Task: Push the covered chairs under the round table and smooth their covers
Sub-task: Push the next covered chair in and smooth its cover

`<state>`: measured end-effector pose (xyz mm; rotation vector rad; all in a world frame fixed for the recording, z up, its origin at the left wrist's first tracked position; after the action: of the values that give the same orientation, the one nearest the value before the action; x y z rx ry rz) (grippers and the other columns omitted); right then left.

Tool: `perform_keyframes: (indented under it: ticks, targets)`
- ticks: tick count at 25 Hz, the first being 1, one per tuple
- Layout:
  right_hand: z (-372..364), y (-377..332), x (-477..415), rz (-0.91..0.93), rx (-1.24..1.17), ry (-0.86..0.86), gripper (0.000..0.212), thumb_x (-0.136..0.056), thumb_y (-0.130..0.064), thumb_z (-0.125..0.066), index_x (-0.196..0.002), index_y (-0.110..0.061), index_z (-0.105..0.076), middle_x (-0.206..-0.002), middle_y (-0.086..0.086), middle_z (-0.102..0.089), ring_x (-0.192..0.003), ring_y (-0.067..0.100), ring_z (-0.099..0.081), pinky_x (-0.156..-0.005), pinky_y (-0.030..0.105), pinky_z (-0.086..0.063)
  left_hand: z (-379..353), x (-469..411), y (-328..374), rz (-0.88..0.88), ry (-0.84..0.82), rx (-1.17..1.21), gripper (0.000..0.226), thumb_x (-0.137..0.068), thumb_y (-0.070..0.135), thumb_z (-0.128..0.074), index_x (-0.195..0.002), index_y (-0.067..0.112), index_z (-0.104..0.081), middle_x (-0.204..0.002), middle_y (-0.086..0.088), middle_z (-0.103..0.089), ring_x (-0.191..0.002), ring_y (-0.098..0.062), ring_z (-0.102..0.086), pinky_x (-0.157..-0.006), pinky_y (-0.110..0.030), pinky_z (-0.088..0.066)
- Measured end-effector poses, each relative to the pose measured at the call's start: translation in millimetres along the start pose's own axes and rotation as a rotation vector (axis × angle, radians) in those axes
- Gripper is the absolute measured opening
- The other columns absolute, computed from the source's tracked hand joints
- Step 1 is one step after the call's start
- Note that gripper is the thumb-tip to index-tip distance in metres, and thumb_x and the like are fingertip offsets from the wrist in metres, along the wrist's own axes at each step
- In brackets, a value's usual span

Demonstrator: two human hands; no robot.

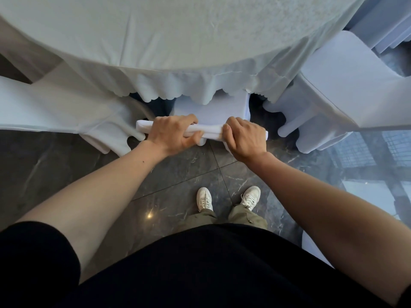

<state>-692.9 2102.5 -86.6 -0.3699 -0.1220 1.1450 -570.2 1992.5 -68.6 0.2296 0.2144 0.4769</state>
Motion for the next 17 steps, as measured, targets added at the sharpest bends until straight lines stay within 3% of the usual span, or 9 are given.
perform_keyframes:
  ticks: [5, 10, 17]
  targets:
    - [3, -4, 14, -0.005, -0.056, -0.08, 0.038, -0.101, -0.039, -0.03, -0.096, -0.011, -0.056, -0.084, 0.005, -0.06, -0.074, 0.027, -0.053, -0.074, 0.041, -0.042, 5, 7, 9, 0.032, -0.01, 0.017, 0.05, -0.089, 0.055, -0.031, -0.109, 0.02, -0.061, -0.095, 0.0, -0.071, -0.081, -0.027, -0.064, -0.063, -0.033, -0.043]
    - [37, 9, 42, 0.079, -0.077, -0.063, 0.043, -0.101, -0.039, -0.04, -0.13, -0.009, -0.051, -0.125, 0.01, -0.06, -0.113, 0.028, -0.055, -0.097, 0.037, -0.04, 13, -1, 67, -0.136, 0.048, 0.092, 0.046, -0.092, 0.043, -0.036, -0.118, 0.013, -0.059, -0.111, -0.007, -0.067, -0.098, -0.029, -0.062, -0.082, -0.042, -0.049]
    - [110, 107, 71, -0.006, 0.002, 0.042, 0.046, -0.102, -0.039, -0.037, -0.133, -0.008, -0.049, -0.131, 0.013, -0.055, -0.12, 0.031, -0.051, -0.103, 0.042, -0.039, -1, -55, 185, -0.287, 0.015, 0.123, 0.045, -0.092, 0.041, -0.039, -0.119, 0.012, -0.06, -0.116, -0.007, -0.066, -0.104, -0.027, -0.061, -0.087, -0.039, -0.046]
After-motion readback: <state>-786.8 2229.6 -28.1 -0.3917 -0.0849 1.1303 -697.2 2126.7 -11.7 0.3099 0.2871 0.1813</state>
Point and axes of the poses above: each hand's wrist, its own x-axis away from the middle knuckle, its own z-axis out of the back of the hand, y = z × x, the point moved 10 cm from there along -x, towards the middle knuckle
